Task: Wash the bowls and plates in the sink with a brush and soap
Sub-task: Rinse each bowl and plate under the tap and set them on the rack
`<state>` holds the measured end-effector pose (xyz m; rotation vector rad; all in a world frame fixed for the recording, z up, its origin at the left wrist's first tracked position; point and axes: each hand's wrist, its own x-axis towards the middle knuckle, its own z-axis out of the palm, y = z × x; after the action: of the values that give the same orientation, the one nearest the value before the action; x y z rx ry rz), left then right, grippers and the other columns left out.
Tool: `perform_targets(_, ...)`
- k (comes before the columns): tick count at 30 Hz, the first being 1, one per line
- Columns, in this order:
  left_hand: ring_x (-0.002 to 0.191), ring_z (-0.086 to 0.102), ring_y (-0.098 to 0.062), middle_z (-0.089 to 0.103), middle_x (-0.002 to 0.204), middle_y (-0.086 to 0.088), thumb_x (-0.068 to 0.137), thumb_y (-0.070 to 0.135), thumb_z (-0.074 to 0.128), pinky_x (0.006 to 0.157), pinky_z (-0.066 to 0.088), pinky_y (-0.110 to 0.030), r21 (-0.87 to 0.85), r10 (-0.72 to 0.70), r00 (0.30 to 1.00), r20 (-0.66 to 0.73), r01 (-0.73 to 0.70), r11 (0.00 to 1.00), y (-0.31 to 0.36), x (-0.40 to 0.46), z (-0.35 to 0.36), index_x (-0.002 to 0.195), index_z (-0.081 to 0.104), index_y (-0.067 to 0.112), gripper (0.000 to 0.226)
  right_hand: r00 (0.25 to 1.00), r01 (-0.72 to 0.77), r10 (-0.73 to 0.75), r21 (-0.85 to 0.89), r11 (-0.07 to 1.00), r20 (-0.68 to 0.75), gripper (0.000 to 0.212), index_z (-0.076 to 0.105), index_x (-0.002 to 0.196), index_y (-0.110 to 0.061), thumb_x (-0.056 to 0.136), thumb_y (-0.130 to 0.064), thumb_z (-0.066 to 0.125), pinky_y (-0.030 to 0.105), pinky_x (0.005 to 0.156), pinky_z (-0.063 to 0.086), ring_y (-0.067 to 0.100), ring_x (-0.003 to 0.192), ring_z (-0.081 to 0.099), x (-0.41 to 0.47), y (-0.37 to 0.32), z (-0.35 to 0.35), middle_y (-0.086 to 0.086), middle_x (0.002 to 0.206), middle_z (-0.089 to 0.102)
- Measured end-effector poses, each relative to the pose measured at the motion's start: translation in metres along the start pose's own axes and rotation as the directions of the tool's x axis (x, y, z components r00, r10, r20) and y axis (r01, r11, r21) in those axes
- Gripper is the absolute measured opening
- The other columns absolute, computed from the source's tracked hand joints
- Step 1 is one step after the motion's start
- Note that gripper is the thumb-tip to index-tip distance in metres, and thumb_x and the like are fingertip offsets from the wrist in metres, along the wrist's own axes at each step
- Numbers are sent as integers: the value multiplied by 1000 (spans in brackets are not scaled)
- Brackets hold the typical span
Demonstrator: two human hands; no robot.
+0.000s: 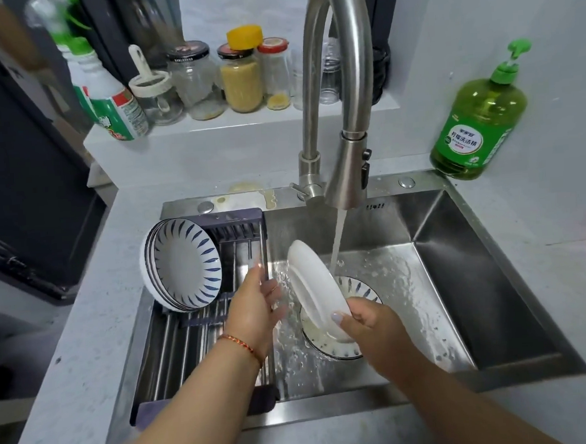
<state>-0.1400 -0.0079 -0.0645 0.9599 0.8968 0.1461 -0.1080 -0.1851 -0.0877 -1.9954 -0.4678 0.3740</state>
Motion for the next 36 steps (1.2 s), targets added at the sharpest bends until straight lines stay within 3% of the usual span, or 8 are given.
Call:
perform_targets(5, 116, 55, -19, 57, 130, -8, 103, 30, 40, 101, 44, -39, 122, 161, 985, -61, -152, 981, 2, -6, -33, 123, 55, 16, 29, 996, -42, 50, 108, 993, -74, 41, 58, 73, 4, 76, -37, 52, 21, 52, 34, 7, 54, 40, -5, -30, 13, -1, 59, 46)
perform_targets(9, 109, 58, -16, 64, 107, 5, 102, 30, 41, 102, 45, -44, 256, 376, 921, -105, -341, 905, 9, -10, -58, 94, 62, 33, 23, 994, 48, -28, 182, 982, -110, 43, 58, 78, 9, 81, -34, 55, 21, 50, 31, 10, 55, 39, -1, -65, 31, 15, 60, 46)
perform_targets(12, 116, 54, -14, 60, 121, 1, 99, 39, 41, 105, 41, -41, 382, 527, 836, -154, -441, 812, 22, -9, -81, 114, 61, 32, 26, 994, 89, -71, 233, 969, -82, 41, 60, 88, 10, 89, -31, 57, 25, 55, 35, 13, 63, 45, 15, -85, 55, 29, 79, 55)
perform_targets(16, 119, 43, -10, 53, 127, 2, 102, 37, 31, 103, 27, -20, 592, 685, 714, -146, -492, 639, 53, -2, -105, 129, 57, 13, 45, 998, 57, -48, 214, 975, -45, 28, 63, 83, 2, 93, -24, 59, 27, 60, 36, 13, 65, 47, 43, -103, 92, 21, 74, 58)
perform_targets(20, 133, 43, -23, 52, 140, -9, 83, 76, 21, 114, 30, -48, 560, 598, 798, -75, -463, 687, 66, 28, -130, 135, 49, 11, 89, 1000, 4, -6, 201, 980, 7, 29, 60, 71, -7, 94, -25, 57, 26, 54, 32, 11, 58, 41, 65, -112, 134, 1, 65, 49)
perform_targets(23, 136, 41, -11, 49, 145, 7, 72, 93, 24, 116, 29, -43, 457, 462, 886, -37, -396, 797, 63, 43, -137, 141, 46, 33, 95, 1000, -15, 17, 169, 986, -10, 35, 51, 65, -5, 93, -25, 57, 27, 54, 25, 13, 57, 36, 77, -110, 158, 3, 61, 41)
perform_targets(32, 142, 23, -1, 28, 155, 15, 90, 74, 24, 121, 14, -35, 310, 380, 924, 30, -370, 876, 76, 29, -137, 150, 27, 33, 73, 993, -115, 115, -36, 993, 3, 46, 27, 54, -17, 92, -22, 53, 30, 51, 19, 16, 51, 27, 96, -112, 204, -2, 51, 29)
perform_targets(36, 132, 29, 3, 36, 148, 17, 96, 61, 24, 114, 16, -23, 254, 376, 926, 36, -372, 893, 78, 28, -139, 148, 29, 33, 59, 993, -105, 107, -60, 993, 40, 42, 37, 57, -14, 93, -28, 53, 29, 54, 27, 20, 55, 36, 99, -116, 216, 1, 52, 36)
